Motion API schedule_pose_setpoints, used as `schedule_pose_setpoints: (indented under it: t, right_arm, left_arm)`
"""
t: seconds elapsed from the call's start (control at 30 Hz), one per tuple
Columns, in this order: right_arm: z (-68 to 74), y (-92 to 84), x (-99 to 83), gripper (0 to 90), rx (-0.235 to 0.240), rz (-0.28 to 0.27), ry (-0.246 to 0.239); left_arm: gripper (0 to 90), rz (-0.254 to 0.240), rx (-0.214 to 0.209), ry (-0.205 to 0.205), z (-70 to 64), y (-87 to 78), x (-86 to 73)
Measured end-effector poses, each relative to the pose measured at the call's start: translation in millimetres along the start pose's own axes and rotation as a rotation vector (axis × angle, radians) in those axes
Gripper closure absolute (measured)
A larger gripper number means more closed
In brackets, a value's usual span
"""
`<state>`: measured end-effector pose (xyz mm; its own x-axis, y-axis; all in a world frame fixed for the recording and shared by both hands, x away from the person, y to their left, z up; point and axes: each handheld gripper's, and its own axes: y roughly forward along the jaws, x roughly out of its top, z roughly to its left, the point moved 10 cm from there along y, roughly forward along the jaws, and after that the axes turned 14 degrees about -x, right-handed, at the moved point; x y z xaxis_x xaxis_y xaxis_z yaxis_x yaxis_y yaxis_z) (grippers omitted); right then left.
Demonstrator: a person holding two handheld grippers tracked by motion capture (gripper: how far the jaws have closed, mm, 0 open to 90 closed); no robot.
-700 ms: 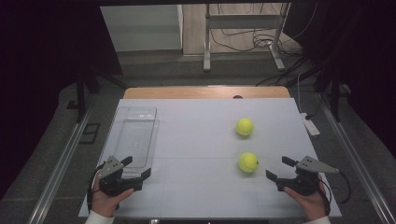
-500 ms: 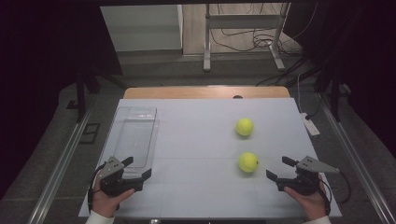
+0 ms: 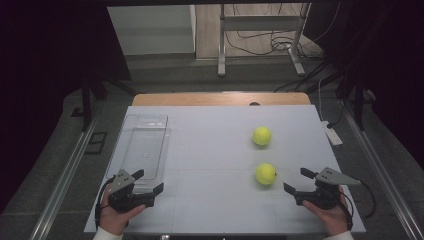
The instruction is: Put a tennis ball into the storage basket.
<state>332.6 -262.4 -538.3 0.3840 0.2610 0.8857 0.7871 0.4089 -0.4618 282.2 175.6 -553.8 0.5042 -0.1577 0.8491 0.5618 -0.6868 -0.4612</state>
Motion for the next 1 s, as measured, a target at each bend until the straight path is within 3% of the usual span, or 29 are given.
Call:
schedule_pose_setpoints:
  t: [0.3,0.43,1.0]
  right_arm:
    - [0.4,0.3,-0.3,13.4,-0.006,-0.002,-0.003]
    - [-0.6,0.9,-1.4,13.4,-0.011,-0.001,-0.004]
    - [-3.4,-1.0,-0.9,13.8,-0.019,-0.006,0.012]
  left_arm:
    - [12.6,0.009,-0.002,-0.003,-2.9,3.6,-0.6]
    - [12.5,0.017,0.005,0.014,-5.4,3.7,2.5]
    - [12.6,0.017,-0.029,0.024,-21.5,10.6,11.5]
